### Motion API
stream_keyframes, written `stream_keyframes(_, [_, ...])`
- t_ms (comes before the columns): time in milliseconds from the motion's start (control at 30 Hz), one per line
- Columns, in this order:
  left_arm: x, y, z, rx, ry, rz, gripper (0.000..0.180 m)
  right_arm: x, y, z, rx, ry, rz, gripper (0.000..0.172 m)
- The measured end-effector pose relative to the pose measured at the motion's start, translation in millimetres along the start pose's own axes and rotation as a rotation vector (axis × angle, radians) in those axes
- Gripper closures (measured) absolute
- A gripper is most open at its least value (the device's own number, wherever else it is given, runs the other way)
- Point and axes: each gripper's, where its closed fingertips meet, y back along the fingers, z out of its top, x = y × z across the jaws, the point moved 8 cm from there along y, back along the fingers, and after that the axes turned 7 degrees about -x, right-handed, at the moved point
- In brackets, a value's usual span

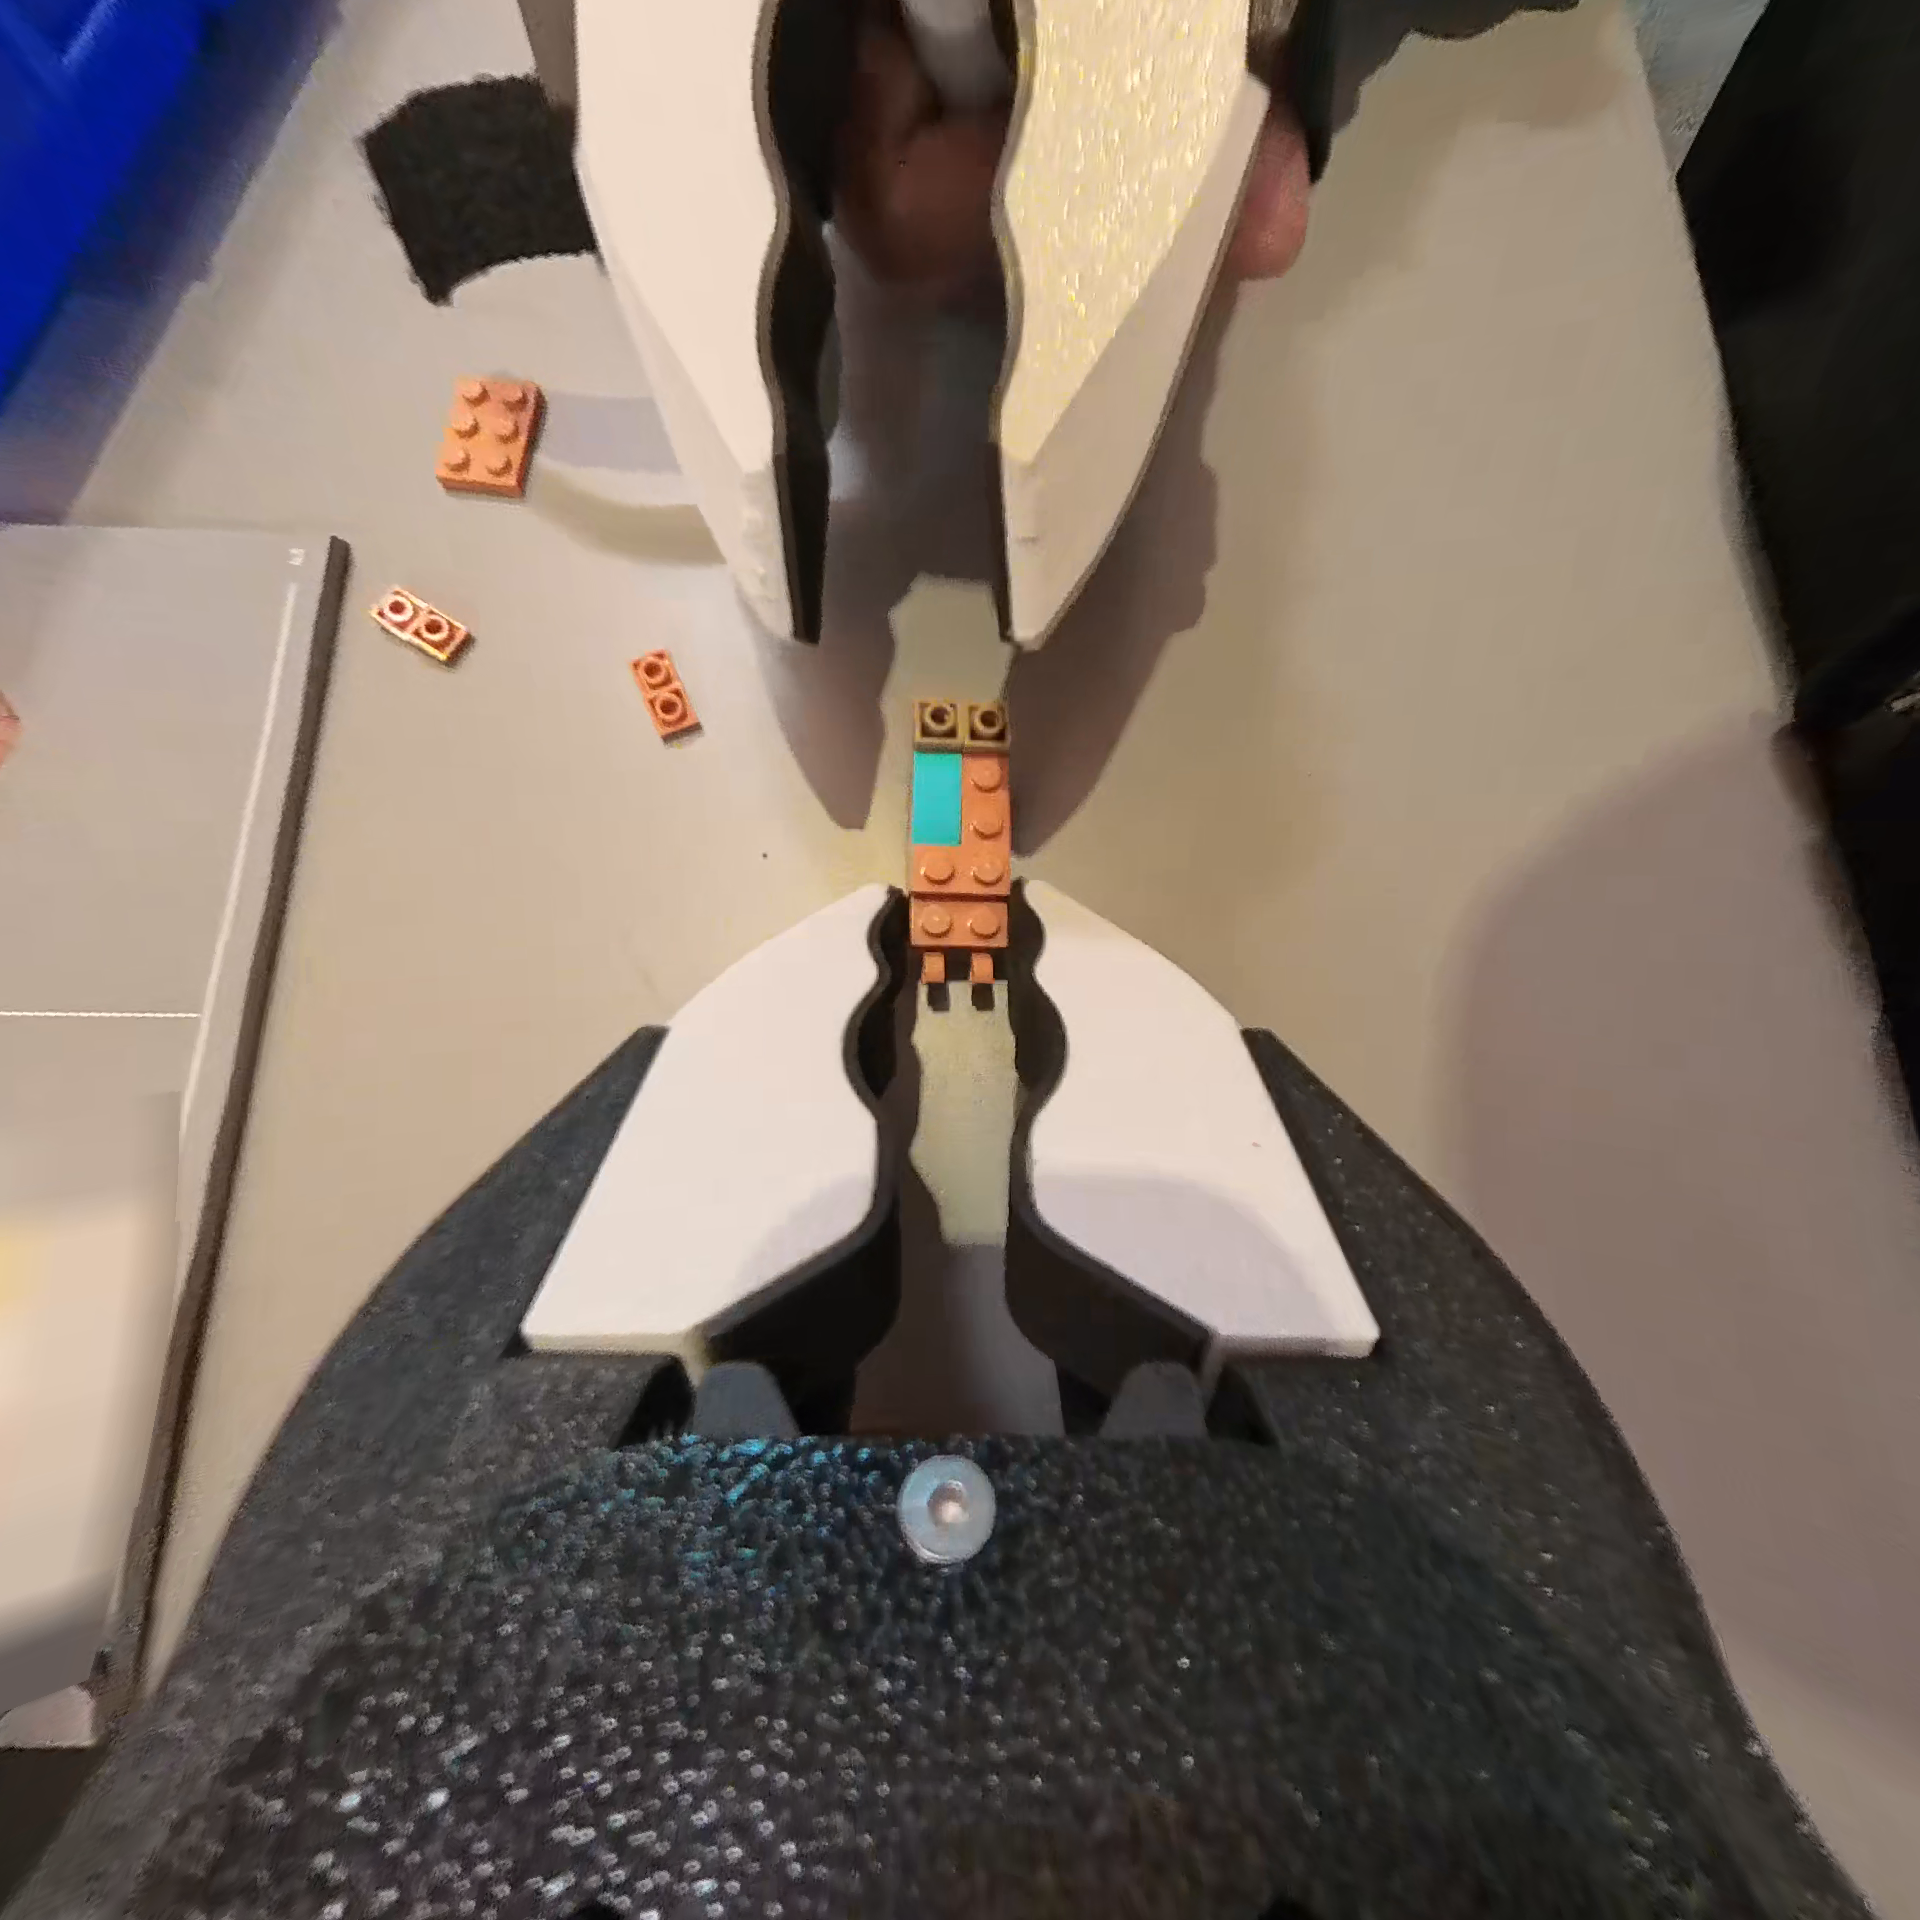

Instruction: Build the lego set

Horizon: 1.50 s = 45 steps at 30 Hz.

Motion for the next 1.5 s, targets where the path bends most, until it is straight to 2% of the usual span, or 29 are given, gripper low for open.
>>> stream_keyframes(533, [-2.2, 0.5, -2.8, -0.001, -0.013, 0.041, 0.163, -7.0, -2.9, -0.7, 0.016, -0.090, 0.013, 0.155])
stream_keyframes(1000, [-2.7, 0.5, -3.3, 0.000, -0.025, 0.027, 0.162, -8.1, -1.8, -1.5, 0.016, -0.121, 0.064, 0.154])
stream_keyframes(1500, [-3.1, 2.2, -3.9, -0.018, -0.036, 0.051, 0.153, -9.3, 3.7, 0.0, -0.034, -0.115, 0.007, 0.151])
